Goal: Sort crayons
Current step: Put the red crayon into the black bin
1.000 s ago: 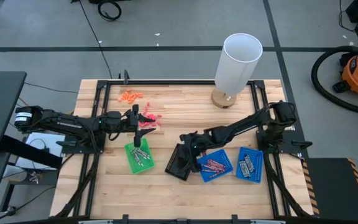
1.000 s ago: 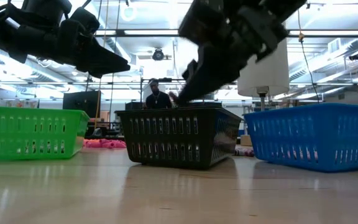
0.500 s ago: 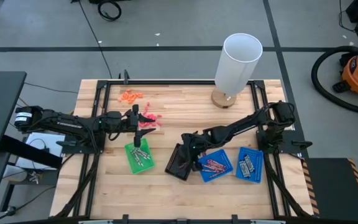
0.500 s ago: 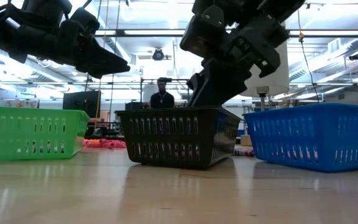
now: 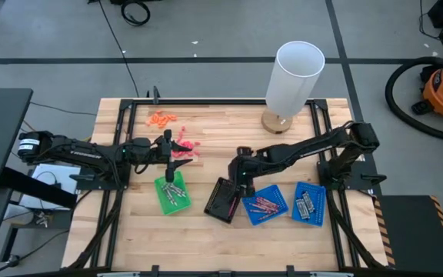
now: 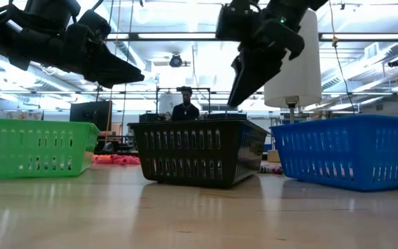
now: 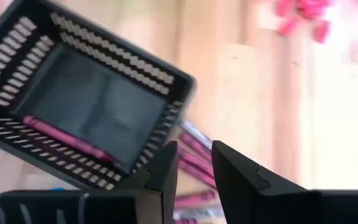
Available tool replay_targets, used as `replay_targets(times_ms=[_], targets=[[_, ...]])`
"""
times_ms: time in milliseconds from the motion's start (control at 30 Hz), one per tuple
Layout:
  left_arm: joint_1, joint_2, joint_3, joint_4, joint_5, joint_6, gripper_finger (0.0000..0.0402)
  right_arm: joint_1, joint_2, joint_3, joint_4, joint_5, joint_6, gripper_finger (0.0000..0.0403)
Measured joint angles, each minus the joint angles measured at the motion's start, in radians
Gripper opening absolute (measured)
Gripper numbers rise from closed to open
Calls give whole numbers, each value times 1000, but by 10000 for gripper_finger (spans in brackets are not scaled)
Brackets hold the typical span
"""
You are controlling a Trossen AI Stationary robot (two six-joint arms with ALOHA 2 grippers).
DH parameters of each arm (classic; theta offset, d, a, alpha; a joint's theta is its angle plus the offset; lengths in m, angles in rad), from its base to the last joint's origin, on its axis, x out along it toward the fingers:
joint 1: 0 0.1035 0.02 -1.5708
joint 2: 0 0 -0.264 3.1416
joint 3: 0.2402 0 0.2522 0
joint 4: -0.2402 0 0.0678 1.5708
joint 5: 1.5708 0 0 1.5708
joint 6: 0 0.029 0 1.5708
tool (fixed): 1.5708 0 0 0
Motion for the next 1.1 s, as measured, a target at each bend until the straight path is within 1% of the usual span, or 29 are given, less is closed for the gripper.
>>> replay_targets(times_ms=[133, 233, 367, 500, 567, 667, 733, 867, 967, 1100], targets=[[0, 0, 0, -1, 0, 0, 187, -7, -44, -2, -92, 59, 59, 107], [0, 0, 0, -1, 0, 1, 187, -16, -70, -2, -117, 82, 78, 107], [0, 0, 0, -1, 0, 1, 187, -29, -76, -33, -53, 69, 37, 107], [1, 0, 0, -1, 0, 2, 187, -53, -76, -101, 120, -17, -12, 107], [1, 0, 0, 0, 0, 1, 187, -72, -67, -128, 171, -47, -11, 107], [1, 0, 0, 0, 0, 1, 187, -100, -61, -149, 151, -51, 36, 107], [1, 0, 0, -1, 0, 1, 187, -113, -61, -157, 130, -51, 97, 107], [1, 0, 0, 0, 0, 1, 187, -125, -62, -163, 31, -52, 211, 107], [1, 0, 0, 4, -1, 9, 187, -126, -62, -188, 60, -26, 208, 107], [1, 0, 0, 7, -11, 16, 187, -144, -62, -238, 138, -27, 232, 107]])
